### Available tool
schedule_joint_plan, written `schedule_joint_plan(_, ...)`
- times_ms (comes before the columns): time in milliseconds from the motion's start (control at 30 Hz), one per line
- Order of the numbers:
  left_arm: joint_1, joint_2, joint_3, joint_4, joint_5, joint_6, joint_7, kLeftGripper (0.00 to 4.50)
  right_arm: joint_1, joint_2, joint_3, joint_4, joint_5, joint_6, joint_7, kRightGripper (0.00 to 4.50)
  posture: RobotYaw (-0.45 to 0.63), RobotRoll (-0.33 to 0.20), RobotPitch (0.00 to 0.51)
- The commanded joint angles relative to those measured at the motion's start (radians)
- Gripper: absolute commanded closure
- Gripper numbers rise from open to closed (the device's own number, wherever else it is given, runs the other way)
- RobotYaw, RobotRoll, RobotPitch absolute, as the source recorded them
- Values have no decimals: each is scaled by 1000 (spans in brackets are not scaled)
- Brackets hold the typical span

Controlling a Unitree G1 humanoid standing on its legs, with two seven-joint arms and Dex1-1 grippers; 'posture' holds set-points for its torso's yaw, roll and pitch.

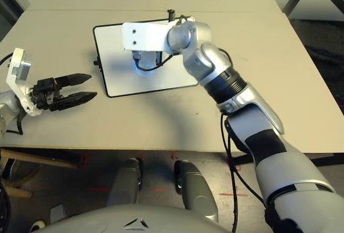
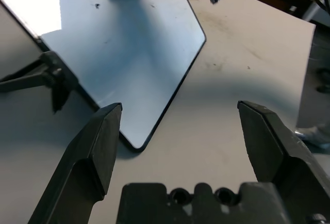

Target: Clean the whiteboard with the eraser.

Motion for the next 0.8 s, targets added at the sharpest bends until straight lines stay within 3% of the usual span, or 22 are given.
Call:
schedule_joint_plan(33,32,-3,30,-42,-22,11,20,0,-33,25,15,41,-7,-34,-11,4486,388,0,142)
schedule_joint_plan(400,43,0,38,-53,-29,12,33,0,-57,64,25,145,-27,-93,-47,4486,375,0,143)
schedule_joint_plan(800,-66,-20,-50,41,3,-8,-9,0,-39,-50,-18,118,-36,-44,-22,4486,284,0,153)
